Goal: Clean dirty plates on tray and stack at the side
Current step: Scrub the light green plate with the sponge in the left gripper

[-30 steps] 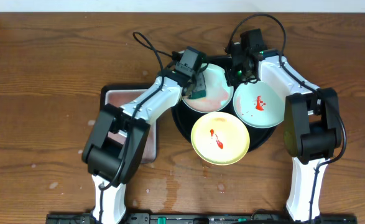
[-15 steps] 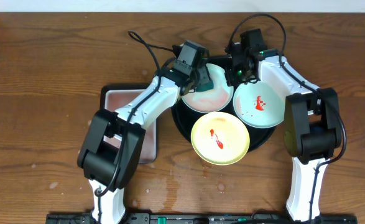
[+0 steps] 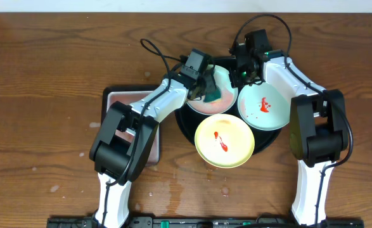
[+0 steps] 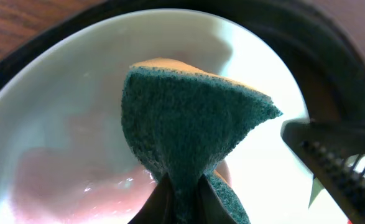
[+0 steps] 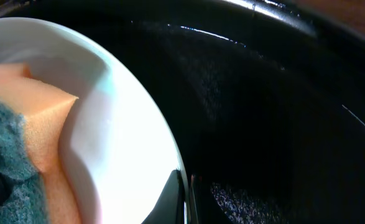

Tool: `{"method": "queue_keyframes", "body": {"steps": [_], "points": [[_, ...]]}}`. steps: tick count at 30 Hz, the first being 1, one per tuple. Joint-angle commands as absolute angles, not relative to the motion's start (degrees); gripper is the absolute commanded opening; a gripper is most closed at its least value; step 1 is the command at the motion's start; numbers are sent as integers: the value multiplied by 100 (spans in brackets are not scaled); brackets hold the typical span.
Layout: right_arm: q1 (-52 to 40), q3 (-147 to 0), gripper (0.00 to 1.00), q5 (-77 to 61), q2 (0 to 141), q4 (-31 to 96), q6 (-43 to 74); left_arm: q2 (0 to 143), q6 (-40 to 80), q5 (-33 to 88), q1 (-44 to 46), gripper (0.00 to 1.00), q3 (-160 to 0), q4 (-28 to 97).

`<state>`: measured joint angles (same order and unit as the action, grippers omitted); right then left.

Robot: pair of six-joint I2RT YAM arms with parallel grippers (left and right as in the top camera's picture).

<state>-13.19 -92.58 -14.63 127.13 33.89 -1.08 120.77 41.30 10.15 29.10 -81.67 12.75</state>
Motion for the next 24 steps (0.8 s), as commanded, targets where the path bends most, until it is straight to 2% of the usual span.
{"method": "queue_keyframes", "body": {"steps": [1,4,14,18,24], "points": [[-1317,-9238,1,-1527,12739,3430,16,12151,3647,438,2917,7,-8147,1979],[-1317,-9238,1,-1525,12739,3433,16,12112,3256,-75,2910,7,-8165,2394],[-1317,-9238,1,-1525,12739,3489,16,12075,2867,-377,2744,7,-8858,2956],[-1317,-9238,1,-1525,12739,3494,16,12075,2851,-290,2762,7,-9139,2991],[-1317,-9238,1,-1525,12739,3489,16,12077,2880,502,2926,7,-9183,2823]]}}
